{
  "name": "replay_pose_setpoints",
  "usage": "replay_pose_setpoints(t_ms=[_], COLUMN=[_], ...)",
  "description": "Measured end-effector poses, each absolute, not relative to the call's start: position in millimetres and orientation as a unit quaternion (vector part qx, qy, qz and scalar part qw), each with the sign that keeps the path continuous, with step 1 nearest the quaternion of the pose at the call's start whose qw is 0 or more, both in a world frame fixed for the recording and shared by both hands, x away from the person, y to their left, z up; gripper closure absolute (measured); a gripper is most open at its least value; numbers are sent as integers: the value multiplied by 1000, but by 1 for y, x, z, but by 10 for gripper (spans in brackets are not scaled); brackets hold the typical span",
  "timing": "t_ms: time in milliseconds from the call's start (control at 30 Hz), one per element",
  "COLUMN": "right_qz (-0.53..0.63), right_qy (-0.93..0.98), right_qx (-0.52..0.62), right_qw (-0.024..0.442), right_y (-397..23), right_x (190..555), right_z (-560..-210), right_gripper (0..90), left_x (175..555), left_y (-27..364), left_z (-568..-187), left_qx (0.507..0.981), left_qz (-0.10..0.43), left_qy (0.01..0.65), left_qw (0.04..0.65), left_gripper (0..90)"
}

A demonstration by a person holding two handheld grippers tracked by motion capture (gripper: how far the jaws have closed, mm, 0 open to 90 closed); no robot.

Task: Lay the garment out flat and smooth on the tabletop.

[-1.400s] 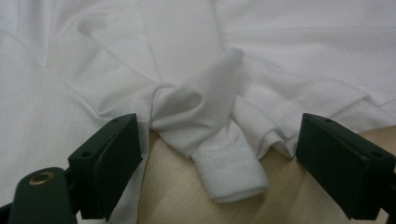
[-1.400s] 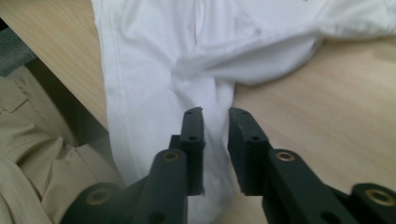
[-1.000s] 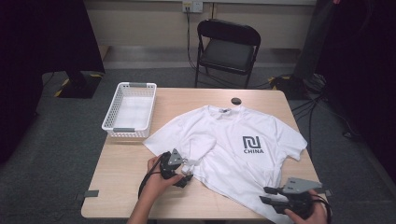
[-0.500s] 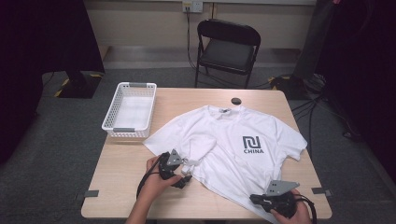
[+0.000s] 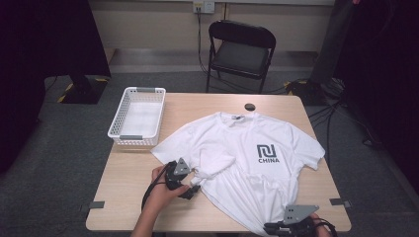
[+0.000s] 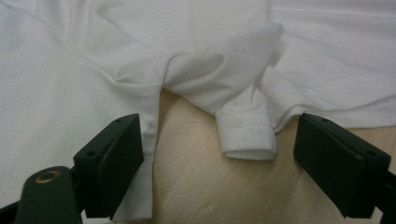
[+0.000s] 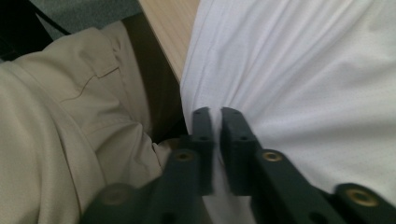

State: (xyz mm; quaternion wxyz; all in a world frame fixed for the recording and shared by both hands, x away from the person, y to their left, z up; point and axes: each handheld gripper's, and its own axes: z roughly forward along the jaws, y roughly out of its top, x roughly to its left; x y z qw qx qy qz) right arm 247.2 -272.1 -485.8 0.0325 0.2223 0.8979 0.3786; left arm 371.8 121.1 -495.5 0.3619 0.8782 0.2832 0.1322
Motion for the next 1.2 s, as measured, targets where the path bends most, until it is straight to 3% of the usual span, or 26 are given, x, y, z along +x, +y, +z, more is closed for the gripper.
replay_pose_setpoints(t_ms=[100, 133, 333, 667, 800, 900, 967, 1200], right_qz=[391, 393, 381, 335, 325, 317, 344, 379], right_qy=[885, 879, 844, 867, 878, 876, 865, 825], right_qx=[244, 256, 339, 329, 303, 308, 321, 386], right_qw=[65, 82, 165, 168, 177, 190, 174, 165], right_y=[-283, -289, -329, -330, -325, -326, -334, -376], right_x=[247, 249, 264, 261, 252, 252, 253, 252], right_z=[-479, -476, -468, -481, -479, -483, -480, -469], right_gripper=[653, 684, 618, 554, 588, 758, 847, 858], left_x=[372, 372, 372, 373, 373, 373, 373, 373], left_y=[121, 121, 121, 121, 121, 121, 122, 122], left_z=[-496, -496, -496, -497, -497, -497, -498, -498], left_qx=[878, 878, 876, 875, 875, 874, 874, 874], left_qz=[132, 132, 131, 130, 130, 131, 131, 130], left_qy=[283, 283, 285, 287, 287, 286, 286, 285], left_qw=[363, 363, 365, 368, 368, 369, 370, 371], left_gripper=[153, 152, 147, 141, 140, 140, 140, 140])
